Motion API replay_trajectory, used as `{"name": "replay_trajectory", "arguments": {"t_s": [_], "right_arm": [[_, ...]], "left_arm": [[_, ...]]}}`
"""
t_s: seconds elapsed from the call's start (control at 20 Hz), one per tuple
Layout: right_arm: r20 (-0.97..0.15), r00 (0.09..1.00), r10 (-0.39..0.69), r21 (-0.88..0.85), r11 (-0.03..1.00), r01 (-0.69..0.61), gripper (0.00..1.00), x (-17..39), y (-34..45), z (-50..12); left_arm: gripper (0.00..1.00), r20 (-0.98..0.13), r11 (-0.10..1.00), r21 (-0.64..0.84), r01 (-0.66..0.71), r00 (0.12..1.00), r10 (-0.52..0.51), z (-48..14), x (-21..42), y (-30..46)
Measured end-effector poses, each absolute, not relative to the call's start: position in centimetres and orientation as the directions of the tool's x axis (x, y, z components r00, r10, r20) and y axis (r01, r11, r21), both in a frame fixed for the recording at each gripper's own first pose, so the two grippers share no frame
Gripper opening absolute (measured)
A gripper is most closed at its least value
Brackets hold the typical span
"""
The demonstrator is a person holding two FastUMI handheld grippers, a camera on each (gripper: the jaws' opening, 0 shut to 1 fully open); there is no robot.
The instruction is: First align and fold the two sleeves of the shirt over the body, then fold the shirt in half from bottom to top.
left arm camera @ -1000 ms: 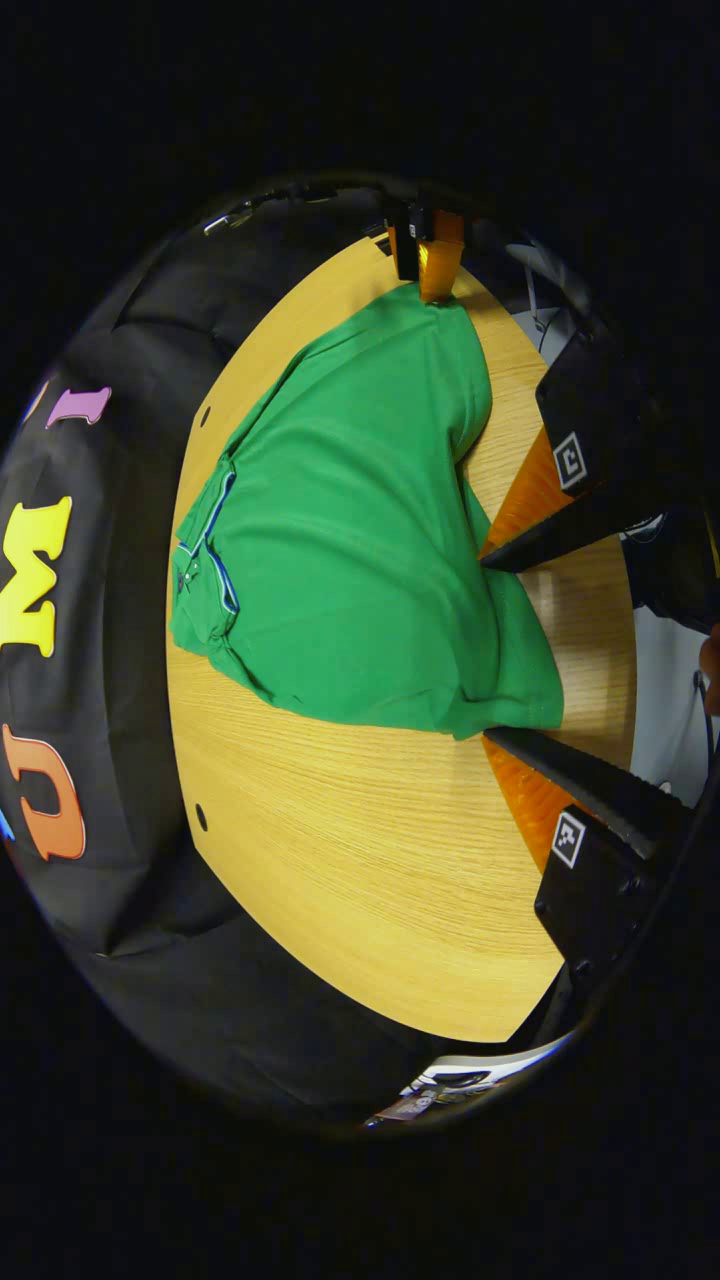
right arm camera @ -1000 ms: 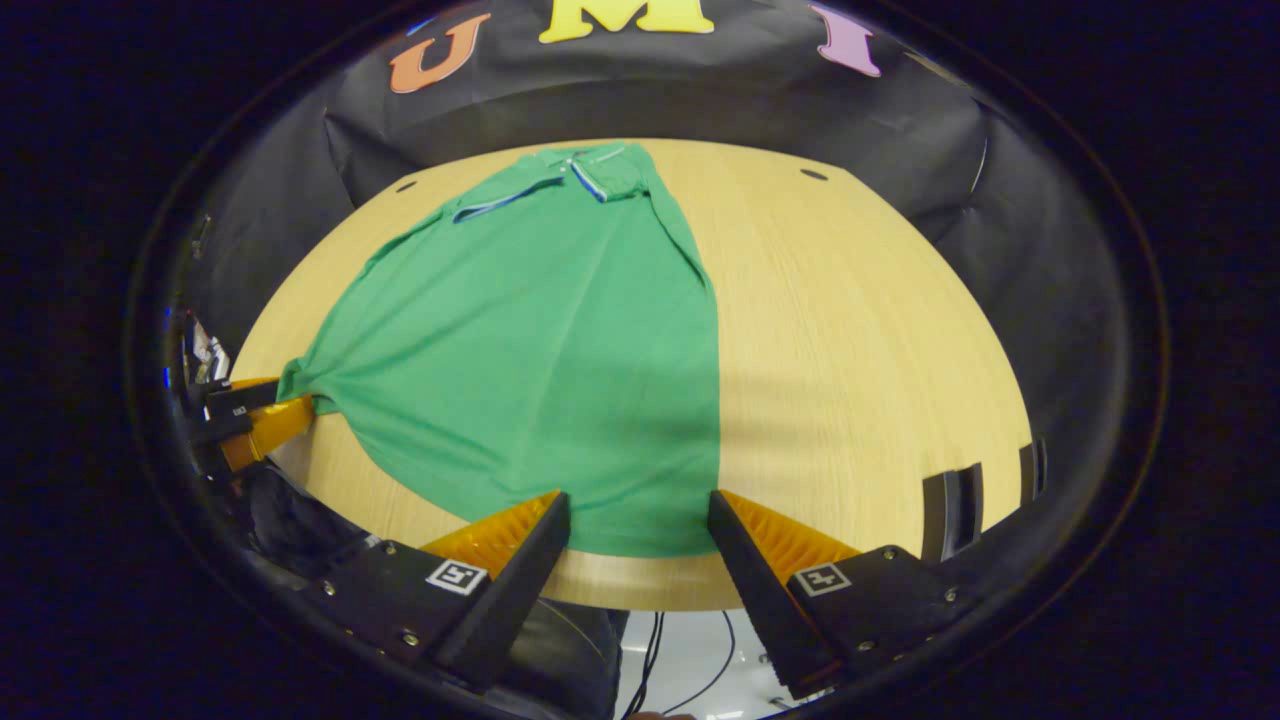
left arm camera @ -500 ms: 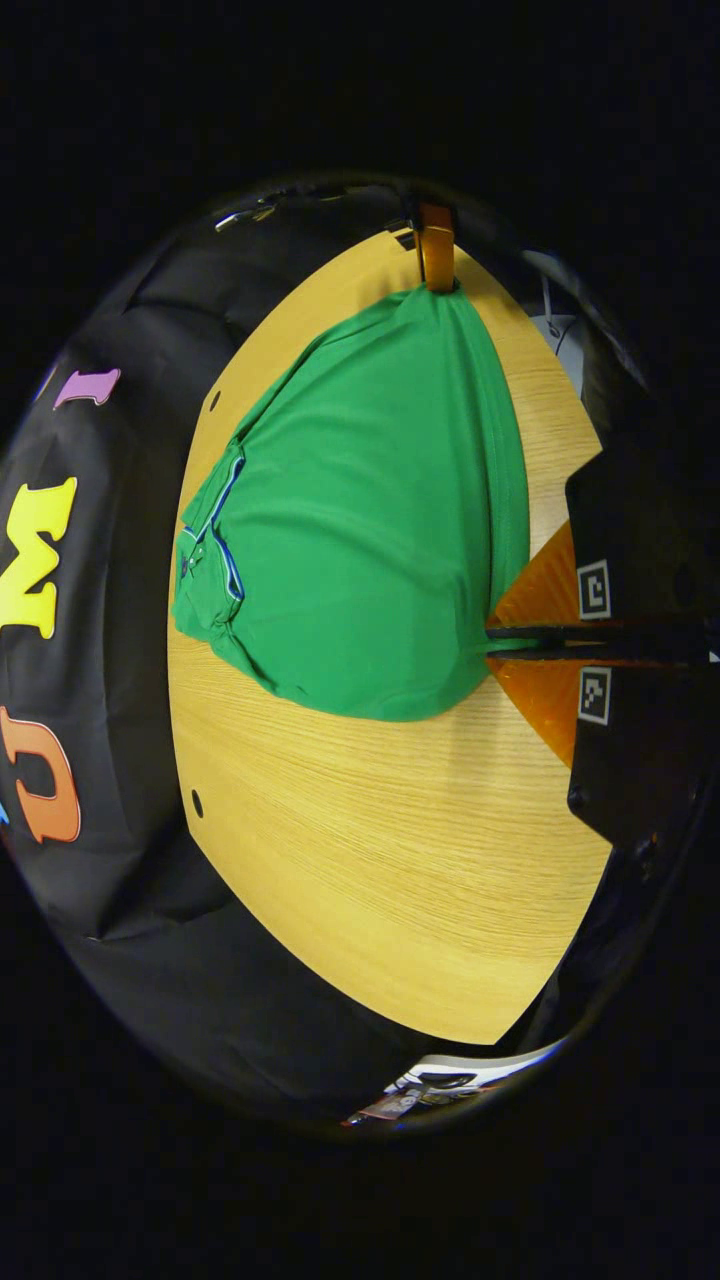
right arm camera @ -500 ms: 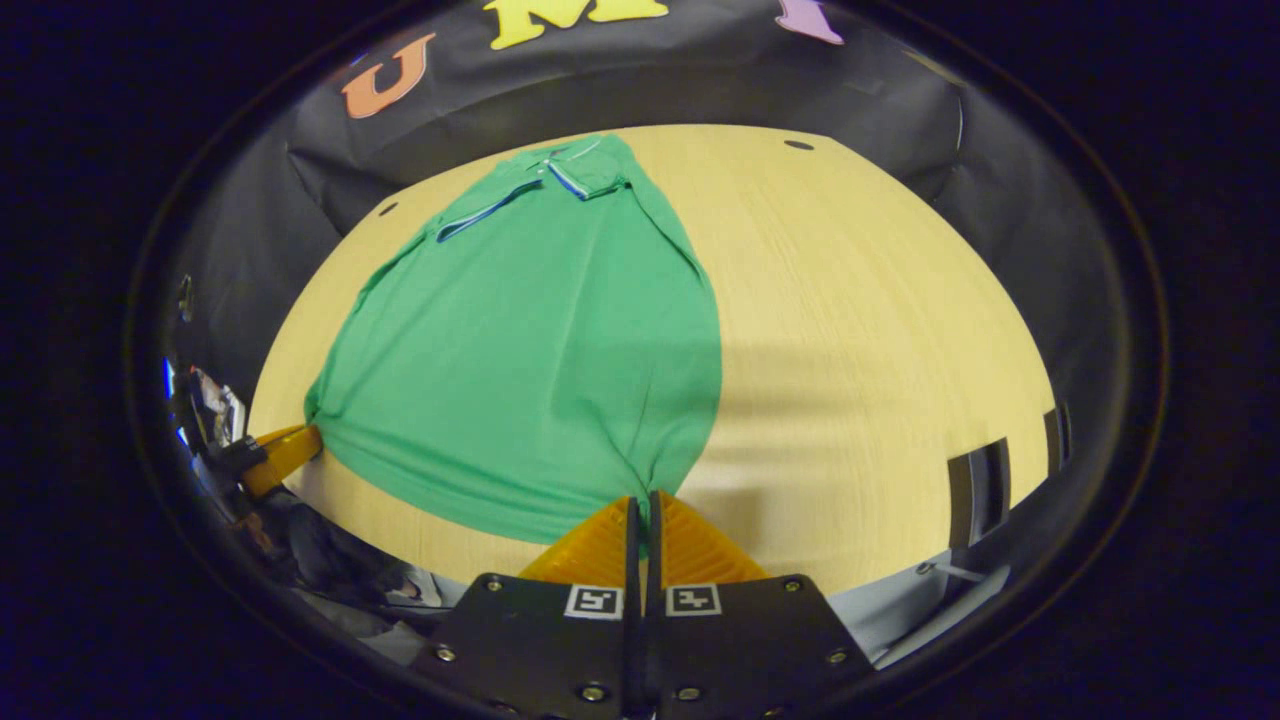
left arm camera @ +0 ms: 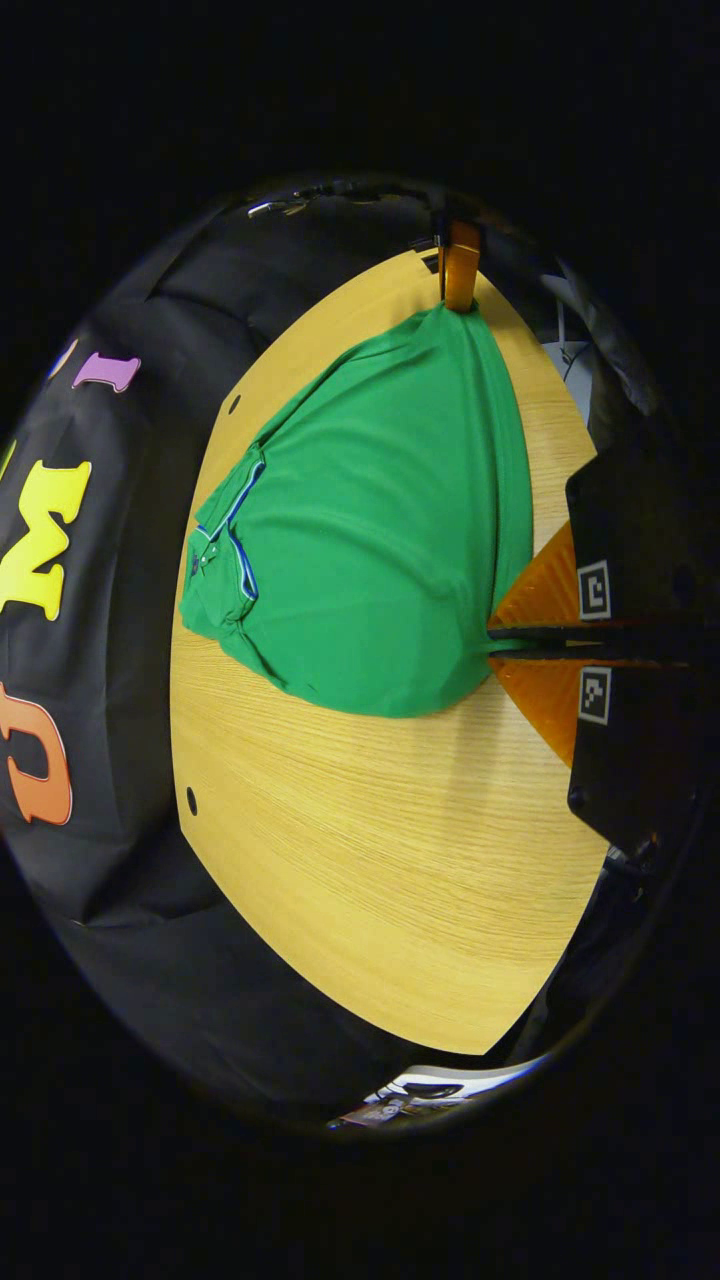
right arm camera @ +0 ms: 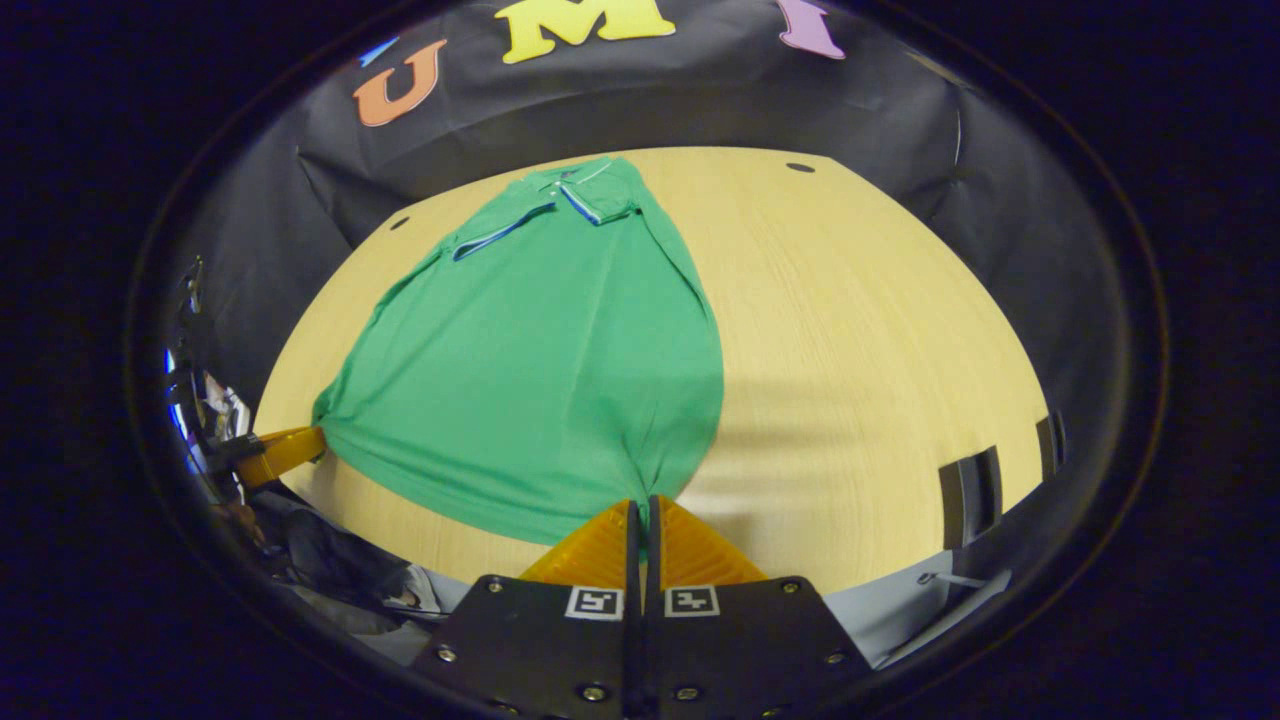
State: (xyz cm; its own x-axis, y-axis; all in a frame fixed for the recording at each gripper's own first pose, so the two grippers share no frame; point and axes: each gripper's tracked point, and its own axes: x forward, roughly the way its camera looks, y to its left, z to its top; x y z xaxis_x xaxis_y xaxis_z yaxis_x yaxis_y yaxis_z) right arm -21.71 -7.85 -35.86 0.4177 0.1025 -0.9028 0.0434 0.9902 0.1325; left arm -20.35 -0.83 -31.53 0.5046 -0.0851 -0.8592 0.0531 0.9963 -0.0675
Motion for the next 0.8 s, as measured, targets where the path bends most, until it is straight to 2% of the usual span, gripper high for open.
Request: {"name": "replay_trajectory", "arguments": {"t_s": [0.8], "right_arm": [[-0.808, 0.576, 0.124, 0.148, 0.989, -0.006, 0.01, -12.2, -8.1, -27.9]], "left_arm": [[0.03, -0.801, 0.990, -0.120, 0.075, 0.582, -0.142, -24.3, -13.1, -2.0]]}}
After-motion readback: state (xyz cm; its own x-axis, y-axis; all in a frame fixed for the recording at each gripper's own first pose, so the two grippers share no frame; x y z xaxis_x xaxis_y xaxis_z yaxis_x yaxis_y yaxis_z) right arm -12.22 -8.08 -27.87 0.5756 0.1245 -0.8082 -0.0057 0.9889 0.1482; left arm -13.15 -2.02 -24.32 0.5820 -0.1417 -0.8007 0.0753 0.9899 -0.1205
